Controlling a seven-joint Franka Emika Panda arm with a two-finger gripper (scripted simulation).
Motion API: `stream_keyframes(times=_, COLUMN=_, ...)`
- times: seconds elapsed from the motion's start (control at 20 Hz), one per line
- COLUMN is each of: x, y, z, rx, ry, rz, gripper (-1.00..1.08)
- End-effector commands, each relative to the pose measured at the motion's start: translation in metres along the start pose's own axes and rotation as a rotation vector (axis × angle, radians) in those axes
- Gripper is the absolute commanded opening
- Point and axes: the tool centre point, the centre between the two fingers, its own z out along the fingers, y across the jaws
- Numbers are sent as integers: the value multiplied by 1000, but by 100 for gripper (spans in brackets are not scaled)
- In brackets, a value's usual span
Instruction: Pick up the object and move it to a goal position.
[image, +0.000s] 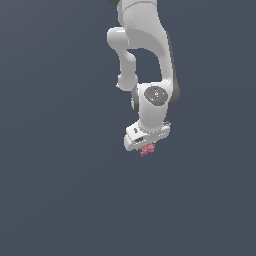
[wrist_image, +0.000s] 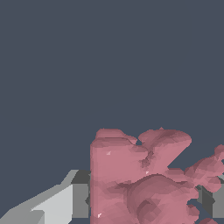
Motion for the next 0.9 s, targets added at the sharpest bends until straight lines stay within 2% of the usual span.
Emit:
stream_keyframes(times=0.0, x=-1, y=1, z=-20, rx=0, ry=1, rz=0, gripper=-100)
stream_keyframes(times=0.85, x=-10, y=9, z=-209, rx=1, ry=1, rz=-1, gripper=-100)
